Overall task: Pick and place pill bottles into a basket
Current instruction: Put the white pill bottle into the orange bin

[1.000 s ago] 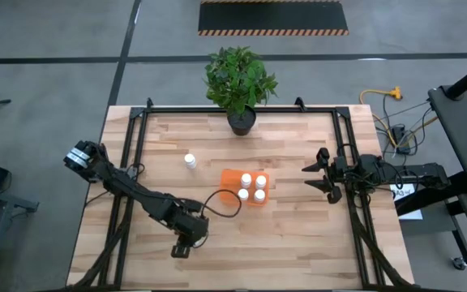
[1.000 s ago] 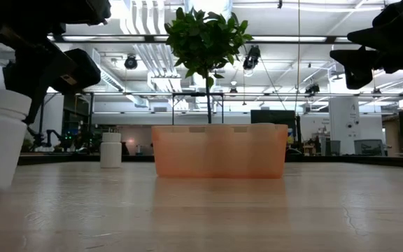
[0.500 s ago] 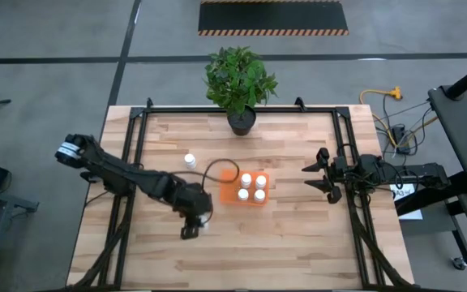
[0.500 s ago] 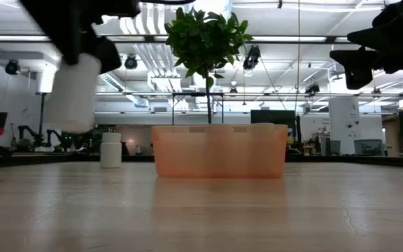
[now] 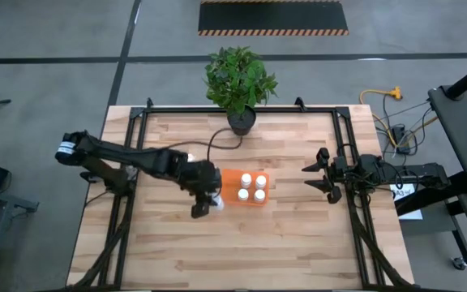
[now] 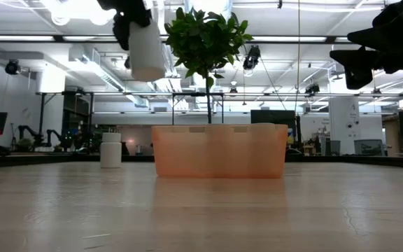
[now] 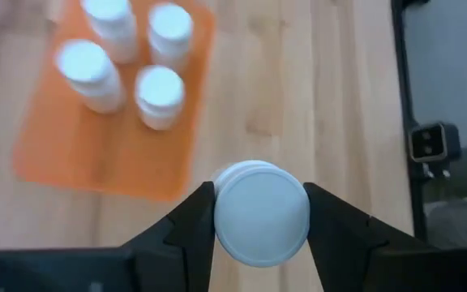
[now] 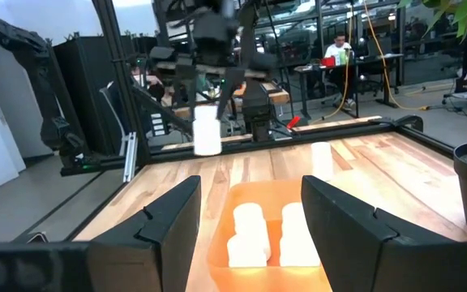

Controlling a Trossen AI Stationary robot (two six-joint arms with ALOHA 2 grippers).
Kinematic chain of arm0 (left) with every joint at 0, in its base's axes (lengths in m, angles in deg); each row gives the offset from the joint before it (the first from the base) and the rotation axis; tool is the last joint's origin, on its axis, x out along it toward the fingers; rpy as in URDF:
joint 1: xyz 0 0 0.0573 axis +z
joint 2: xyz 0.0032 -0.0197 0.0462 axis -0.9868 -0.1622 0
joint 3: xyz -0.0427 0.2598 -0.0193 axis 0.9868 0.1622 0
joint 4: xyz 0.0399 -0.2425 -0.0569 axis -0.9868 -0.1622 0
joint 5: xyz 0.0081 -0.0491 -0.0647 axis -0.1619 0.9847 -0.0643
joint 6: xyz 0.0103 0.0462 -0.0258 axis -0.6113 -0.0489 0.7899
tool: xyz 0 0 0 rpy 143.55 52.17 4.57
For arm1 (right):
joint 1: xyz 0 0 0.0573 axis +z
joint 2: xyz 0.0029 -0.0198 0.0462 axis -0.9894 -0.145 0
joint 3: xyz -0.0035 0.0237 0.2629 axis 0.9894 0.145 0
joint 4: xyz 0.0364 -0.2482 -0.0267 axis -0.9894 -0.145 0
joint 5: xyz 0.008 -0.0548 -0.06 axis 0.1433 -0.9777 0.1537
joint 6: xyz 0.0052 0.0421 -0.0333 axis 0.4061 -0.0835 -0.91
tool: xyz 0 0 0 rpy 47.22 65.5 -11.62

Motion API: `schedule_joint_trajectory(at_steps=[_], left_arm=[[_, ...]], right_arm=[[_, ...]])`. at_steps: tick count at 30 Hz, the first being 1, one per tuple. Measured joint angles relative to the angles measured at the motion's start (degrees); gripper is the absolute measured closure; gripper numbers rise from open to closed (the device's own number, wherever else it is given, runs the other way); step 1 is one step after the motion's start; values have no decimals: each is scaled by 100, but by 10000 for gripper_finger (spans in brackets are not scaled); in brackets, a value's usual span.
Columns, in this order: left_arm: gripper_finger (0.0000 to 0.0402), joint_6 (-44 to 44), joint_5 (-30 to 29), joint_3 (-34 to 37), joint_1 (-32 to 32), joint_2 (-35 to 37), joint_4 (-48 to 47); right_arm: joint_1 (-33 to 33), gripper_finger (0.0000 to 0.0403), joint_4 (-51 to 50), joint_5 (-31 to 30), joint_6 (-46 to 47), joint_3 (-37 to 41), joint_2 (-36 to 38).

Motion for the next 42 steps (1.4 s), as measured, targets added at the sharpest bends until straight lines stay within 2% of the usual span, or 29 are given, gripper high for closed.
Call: schedule_joint_trajectory(at_steps=[10,17,23,30,42], left_arm=[[258,-196,-9,-174,701,-28,-143],[258,-191,-116,-218,731,-208,-150],[258,-404,-119,-598,731,-703,-329],[258,-669,-432,-977,738,-1096,-376],[258,-680,-557,-972,727,-1790,-380]], right_arm=[[0,199,2,0,4,0,-5],[-2,199,0,-2,-2,0,-4],[0,199,0,0,-4,0,-2],[0,199,1,2,-4,0,-1],[-1,199,0,3,5,0,-4]])
